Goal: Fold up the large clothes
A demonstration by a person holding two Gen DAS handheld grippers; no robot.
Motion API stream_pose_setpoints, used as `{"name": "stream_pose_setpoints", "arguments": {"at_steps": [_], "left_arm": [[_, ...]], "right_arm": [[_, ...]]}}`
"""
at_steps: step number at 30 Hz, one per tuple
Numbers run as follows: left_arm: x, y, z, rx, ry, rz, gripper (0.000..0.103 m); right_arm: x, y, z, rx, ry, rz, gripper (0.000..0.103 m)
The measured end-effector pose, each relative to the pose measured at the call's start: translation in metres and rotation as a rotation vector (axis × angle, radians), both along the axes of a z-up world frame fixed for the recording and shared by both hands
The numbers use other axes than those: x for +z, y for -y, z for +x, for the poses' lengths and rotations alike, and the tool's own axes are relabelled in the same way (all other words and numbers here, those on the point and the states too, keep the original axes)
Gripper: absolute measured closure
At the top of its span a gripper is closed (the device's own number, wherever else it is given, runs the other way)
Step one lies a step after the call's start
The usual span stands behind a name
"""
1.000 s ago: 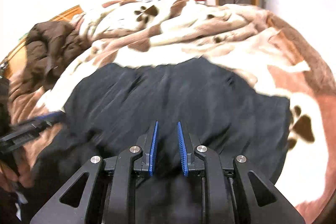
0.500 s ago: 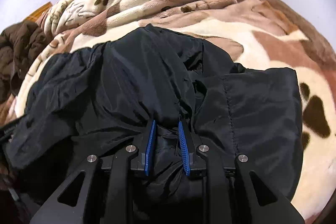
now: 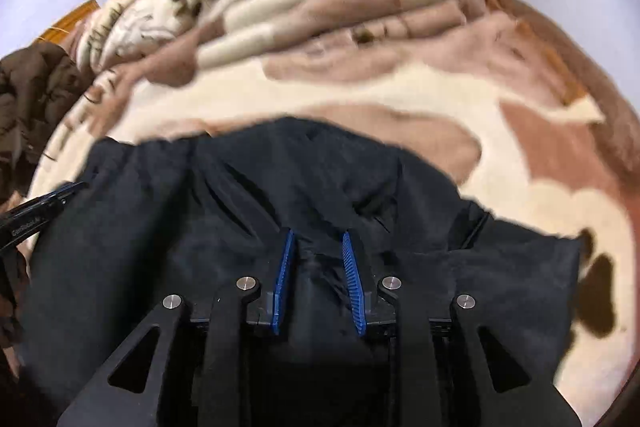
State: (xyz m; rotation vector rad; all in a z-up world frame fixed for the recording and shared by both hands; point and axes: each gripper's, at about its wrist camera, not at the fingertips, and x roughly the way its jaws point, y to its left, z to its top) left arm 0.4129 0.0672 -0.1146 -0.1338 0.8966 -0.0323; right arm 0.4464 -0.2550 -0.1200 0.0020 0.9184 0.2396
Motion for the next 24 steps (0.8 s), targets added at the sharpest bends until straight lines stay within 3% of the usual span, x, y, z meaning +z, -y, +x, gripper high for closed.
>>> {"name": "stream_pose_setpoints", "arguments": {"at_steps": [3, 6, 8, 11, 14, 17, 19, 21, 24], "left_arm": [[-0.005, 0.005, -0.004, 0.011, 0.026, 0.011, 0.072], [0.004, 0.002, -0.003, 0.011, 0.007, 0.004, 0.072], [0.022, 0.001, -0.014, 0.005, 0.029, -0.005, 0.072], [0.05, -0.001, -0.044, -0.005, 0.097, -0.044, 0.072], [0.062, 0.001, -0.075, -0.017, 0.133, -0.074, 0.072], [0.048, 0.006, -0.088, -0.024, 0.097, -0.076, 0.072], [0.026, 0.007, -0.083, -0.008, 0.032, -0.086, 0.072], [0.015, 0.007, -0.08, -0.009, 0.018, -0.1, 0.072], [0.021, 0.01, -0.081, -0.016, 0.012, -0.091, 0.072]], "right_arm": [[-0.009, 0.005, 0.0, -0.016, 0.006, 0.023, 0.078], [0.002, 0.001, -0.001, -0.023, -0.01, -0.011, 0.077], [0.029, -0.002, -0.017, -0.025, 0.027, -0.029, 0.077], [0.072, -0.007, -0.056, 0.007, 0.125, 0.054, 0.076], [0.097, -0.025, -0.1, 0.097, 0.172, 0.133, 0.076], [0.081, -0.055, -0.118, 0.193, 0.125, 0.101, 0.076], [0.051, -0.065, -0.109, 0.183, 0.045, 0.046, 0.076], [0.022, -0.054, -0.096, 0.15, -0.013, 0.057, 0.077], [0.021, -0.046, -0.095, 0.131, -0.02, 0.071, 0.077]]}}
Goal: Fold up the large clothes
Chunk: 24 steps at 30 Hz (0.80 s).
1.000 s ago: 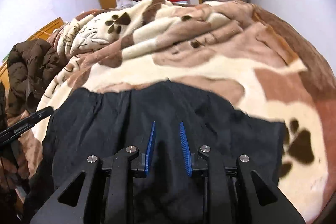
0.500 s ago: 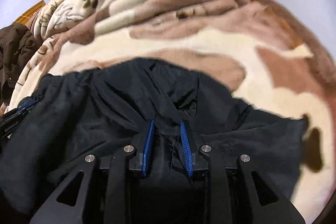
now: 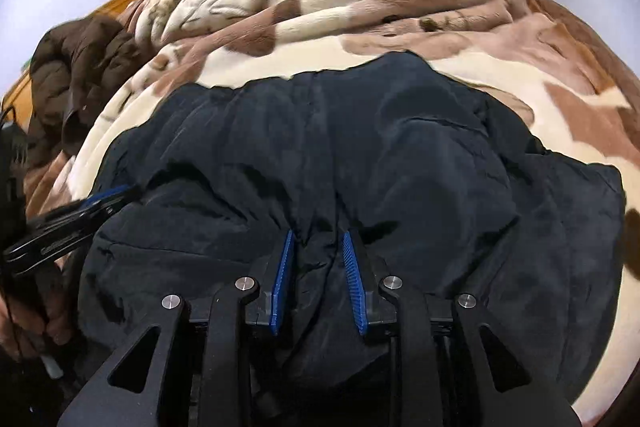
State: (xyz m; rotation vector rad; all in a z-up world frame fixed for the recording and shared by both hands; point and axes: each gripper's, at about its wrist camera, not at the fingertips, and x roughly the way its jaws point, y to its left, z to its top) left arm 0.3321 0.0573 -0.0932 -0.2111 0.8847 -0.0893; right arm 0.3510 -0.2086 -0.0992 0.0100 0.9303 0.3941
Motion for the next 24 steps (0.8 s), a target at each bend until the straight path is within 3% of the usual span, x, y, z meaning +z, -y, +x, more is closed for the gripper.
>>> {"name": "stream_pose_setpoints", "arguments": {"at_steps": [3, 6, 10, 13, 16, 20, 24], "left_arm": [[0.019, 0.001, -0.018, -0.014, 0.021, -0.017, 0.072], [0.03, 0.006, -0.049, -0.035, 0.054, -0.06, 0.072], [0.01, 0.033, -0.064, -0.105, 0.014, -0.068, 0.072], [-0.015, 0.045, -0.055, -0.097, -0.034, -0.056, 0.072], [-0.021, 0.048, -0.049, -0.085, -0.036, -0.049, 0.072], [-0.008, 0.047, -0.055, -0.074, -0.05, -0.047, 0.072], [0.008, 0.046, -0.08, -0.1, -0.007, -0.08, 0.072]], "right_arm": [[0.023, -0.005, -0.017, -0.011, 0.024, -0.024, 0.077], [0.041, -0.002, -0.043, -0.008, 0.06, 0.014, 0.075], [0.015, -0.01, -0.053, 0.006, 0.017, -0.027, 0.075], [-0.004, -0.004, -0.047, -0.008, 0.005, -0.02, 0.076], [-0.007, -0.004, -0.044, -0.018, 0.006, -0.031, 0.076], [0.006, -0.009, -0.056, -0.043, 0.008, -0.061, 0.076], [0.03, -0.014, -0.096, -0.026, 0.051, -0.012, 0.076]]}}
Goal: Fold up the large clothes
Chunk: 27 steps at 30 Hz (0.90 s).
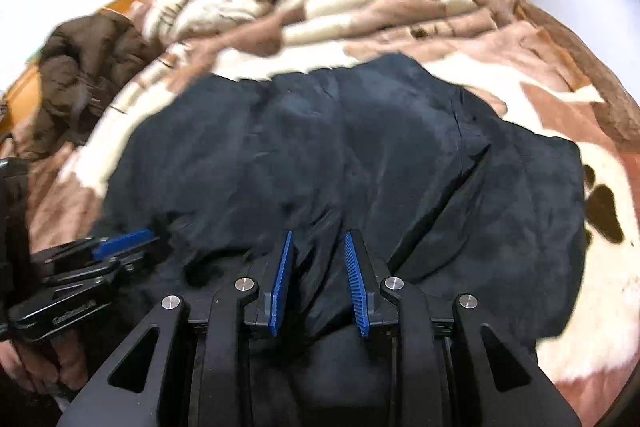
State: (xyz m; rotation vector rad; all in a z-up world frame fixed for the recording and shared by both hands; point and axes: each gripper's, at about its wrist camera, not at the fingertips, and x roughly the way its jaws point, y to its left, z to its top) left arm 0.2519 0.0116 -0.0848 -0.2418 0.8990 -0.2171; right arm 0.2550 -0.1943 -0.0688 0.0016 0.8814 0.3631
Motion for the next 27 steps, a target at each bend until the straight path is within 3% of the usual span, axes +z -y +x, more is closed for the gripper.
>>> {"name": "stream_pose_setpoints", "arguments": {"at_steps": [7, 27], "left_arm": [[-0.037, 0.012, 0.013, 0.003, -0.066, 0.025, 0.072], [-0.056, 0.037, 0.03, 0.021, -0.059, 0.08, 0.072]], "right_arm": [[-0.06, -0.005, 0.005, -0.023, -0.12, -0.021, 0.076], [-0.079, -0.009, 0.02, -0.024, -0.092, -0.047, 0.076]]}}
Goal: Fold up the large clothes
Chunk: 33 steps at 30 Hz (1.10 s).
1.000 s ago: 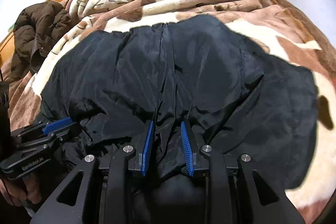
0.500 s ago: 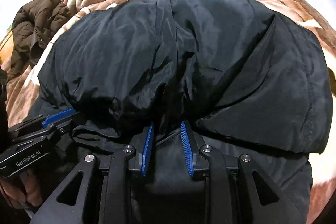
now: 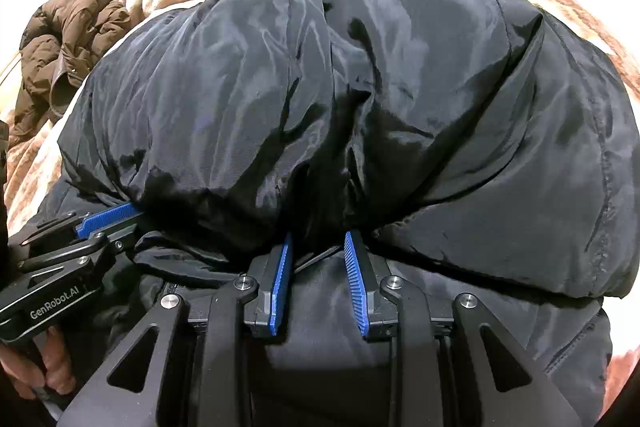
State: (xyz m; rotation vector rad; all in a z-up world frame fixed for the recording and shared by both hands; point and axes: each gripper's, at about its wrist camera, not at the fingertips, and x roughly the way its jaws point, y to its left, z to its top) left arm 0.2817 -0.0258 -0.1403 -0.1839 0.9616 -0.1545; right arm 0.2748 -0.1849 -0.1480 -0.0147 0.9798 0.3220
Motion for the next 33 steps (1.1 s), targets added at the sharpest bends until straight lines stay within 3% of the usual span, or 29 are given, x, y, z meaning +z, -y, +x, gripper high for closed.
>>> {"name": "stream_pose_setpoints", "arguments": {"at_steps": [7, 20, 25, 27, 30, 33], "left_arm": [[0.023, -0.002, -0.013, 0.007, -0.002, 0.01, 0.072], [0.082, 0.001, -0.097, 0.015, 0.056, 0.047, 0.072], [0.099, 0.006, -0.133, 0.011, 0.071, 0.051, 0.072], [0.104, 0.009, -0.146, 0.007, 0.07, 0.059, 0.072], [0.11, 0.012, -0.167, 0.001, 0.073, 0.067, 0.072], [0.115, 0.015, -0.187, -0.005, 0.076, 0.067, 0.066]], "right_arm": [[0.023, 0.004, -0.006, -0.012, -0.025, 0.006, 0.074], [0.093, 0.03, -0.089, 0.007, 0.099, -0.038, 0.071], [0.104, 0.034, -0.123, 0.017, 0.118, -0.032, 0.07], [0.106, 0.037, -0.137, 0.021, 0.119, -0.022, 0.063], [0.108, 0.042, -0.162, 0.021, 0.113, -0.01, 0.062], [0.109, 0.049, -0.18, 0.017, 0.105, 0.0, 0.061]]}}
